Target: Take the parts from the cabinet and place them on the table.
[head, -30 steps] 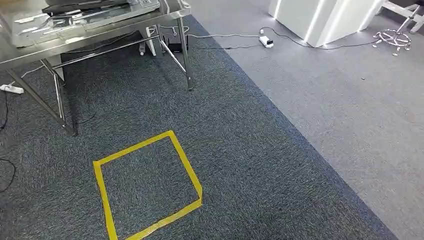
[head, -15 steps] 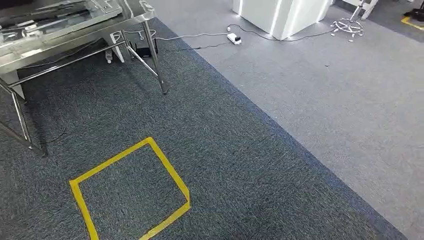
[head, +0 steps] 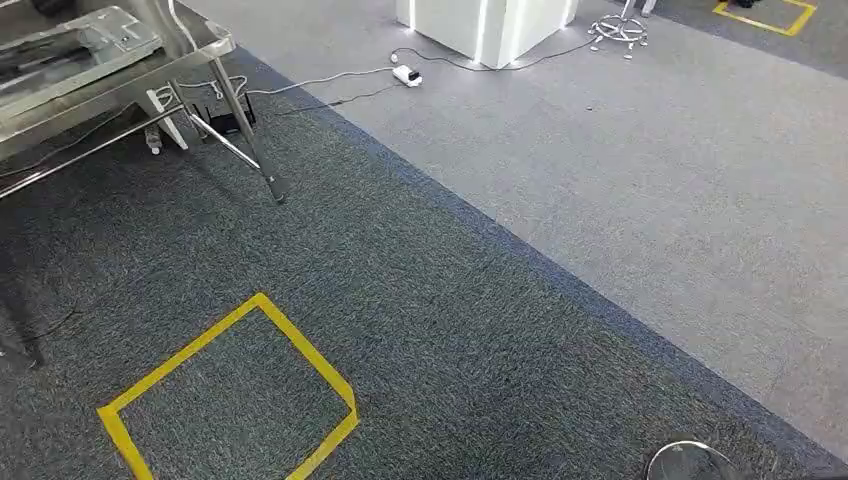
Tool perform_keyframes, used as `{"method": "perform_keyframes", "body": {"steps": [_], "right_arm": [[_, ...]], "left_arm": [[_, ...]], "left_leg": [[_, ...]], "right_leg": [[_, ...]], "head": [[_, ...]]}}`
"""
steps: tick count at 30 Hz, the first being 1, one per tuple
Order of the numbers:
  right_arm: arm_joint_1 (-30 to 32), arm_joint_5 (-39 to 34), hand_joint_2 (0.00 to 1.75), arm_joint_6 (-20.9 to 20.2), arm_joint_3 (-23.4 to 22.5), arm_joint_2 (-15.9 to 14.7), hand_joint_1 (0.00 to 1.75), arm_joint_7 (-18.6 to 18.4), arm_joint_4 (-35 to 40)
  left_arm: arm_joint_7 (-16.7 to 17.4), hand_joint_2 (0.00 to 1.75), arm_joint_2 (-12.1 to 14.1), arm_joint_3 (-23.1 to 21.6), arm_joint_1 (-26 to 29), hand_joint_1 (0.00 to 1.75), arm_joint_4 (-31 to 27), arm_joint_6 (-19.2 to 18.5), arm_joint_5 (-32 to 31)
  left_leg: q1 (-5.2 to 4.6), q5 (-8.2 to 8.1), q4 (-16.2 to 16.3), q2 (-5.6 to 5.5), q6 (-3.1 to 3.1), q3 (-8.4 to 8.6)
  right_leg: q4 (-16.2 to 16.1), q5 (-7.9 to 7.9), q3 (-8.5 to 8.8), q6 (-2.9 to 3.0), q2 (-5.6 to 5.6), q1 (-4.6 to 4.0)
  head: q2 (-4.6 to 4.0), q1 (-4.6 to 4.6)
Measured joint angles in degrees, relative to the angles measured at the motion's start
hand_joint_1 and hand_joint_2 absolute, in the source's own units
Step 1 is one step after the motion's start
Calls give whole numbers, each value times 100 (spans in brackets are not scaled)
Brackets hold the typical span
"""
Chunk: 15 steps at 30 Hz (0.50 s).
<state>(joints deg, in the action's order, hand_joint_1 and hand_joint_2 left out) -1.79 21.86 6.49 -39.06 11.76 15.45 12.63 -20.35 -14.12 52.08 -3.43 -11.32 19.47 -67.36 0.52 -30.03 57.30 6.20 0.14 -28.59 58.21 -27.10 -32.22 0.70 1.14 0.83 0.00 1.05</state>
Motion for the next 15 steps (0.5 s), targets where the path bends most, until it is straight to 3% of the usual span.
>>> {"method": "perform_keyframes", "body": {"steps": [1, 2, 4, 5, 6, 7, 9, 10, 11, 12, 14, 15], "right_arm": [[-5, 30, 0, -11, 0, 0, 0, -6, 0], [-19, 56, 0, -11, 2, -4, 0, -35, 0], [-25, 94, 0, -11, 4, -4, 0, -100, 0], [-25, 100, 0, -11, 4, -4, 0, -133, 0], [-22, 111, 0, -7, 4, -4, 0, -155, -2], [-22, 127, 0, 2, 4, -4, 0, -188, -7], [-24, 140, 0, 13, 7, -2, 0, -199, -11], [-22, 144, 0, 18, 7, 4, 0, -199, -11], [-32, 153, 0, 15, 7, 20, 0, -203, -22], [-49, 159, 0, 18, 9, 17, 0, -203, -20], [-30, 183, 0, -2, 17, 20, 0, -208, -31], [-31, 195, 0, 0, 20, 20, 0, -208, -37]], "left_arm": [[0, 0, 0, 0, -1, 0, 0, 0, -2], [2, 0, -2, 0, 0, 0, 0, 0, -2], [20, 0, -2, 0, 10, 0, 0, -2, -2], [28, 0, -2, 0, 17, 0, 0, -2, -4], [35, 0, -2, 0, 25, 0, 0, -2, -7], [48, 0, -2, 0, 28, 0, 0, -4, -9], [50, 0, -2, 0, 16, 0, 0, -4, -20], [52, 0, 2, 0, 17, 0, 0, -4, -20], [59, 0, 13, 0, 16, 0, 0, -4, -17], [59, 0, 9, 0, 10, 0, 0, -4, -22], [61, 0, 9, 0, -21, 0, 0, -22, -20], [66, 0, 7, 2, -8, 0, 0, -26, -9]], "left_leg": [[12, -152, 185, -290, -23, -60], [23, -404, 571, -471, -41, -235], [23, -809, 1474, -564, -54, -663], [20, -864, 1794, -568, -52, -827], [20, -758, 1799, -570, -38, -849], [19, -505, 1494, -579, -12, -732], [11, 29, 535, -713, 62, -308], [9, 102, 101, -1053, 133, -133], [6, 100, 26, -1178, 132, -128], [-8, 115, 31, -1076, 122, -139], [-36, 139, 14, -980, 165, -103], [38, 215, -123, -882, 216, -71]], "right_leg": [[-11, 18, -4, 37, -47, 1], [-11, 27, -21, 59, -92, -1], [-3, 37, -49, 77, -218, -22], [9, 39, -60, 80, -295, -34], [23, 39, -62, 80, -369, -43], [39, 38, -61, 80, -459, -48], [53, 39, -53, 78, -607, -62], [54, 43, -63, 72, -667, -40], [80, 52, -100, 30, -713, -69], [71, 79, -131, -13, -764, -25], [13, 122, -152, -100, -899, 2], [24, 134, -142, -144, -949, -40]], "head": [[0, -7], [0, -18], [0, -15], [0, -17], [0, -15], [0, -15], [0, -15], [0, -13], [0, -6], [0, -20], [0, -13], [0, -4]]}}
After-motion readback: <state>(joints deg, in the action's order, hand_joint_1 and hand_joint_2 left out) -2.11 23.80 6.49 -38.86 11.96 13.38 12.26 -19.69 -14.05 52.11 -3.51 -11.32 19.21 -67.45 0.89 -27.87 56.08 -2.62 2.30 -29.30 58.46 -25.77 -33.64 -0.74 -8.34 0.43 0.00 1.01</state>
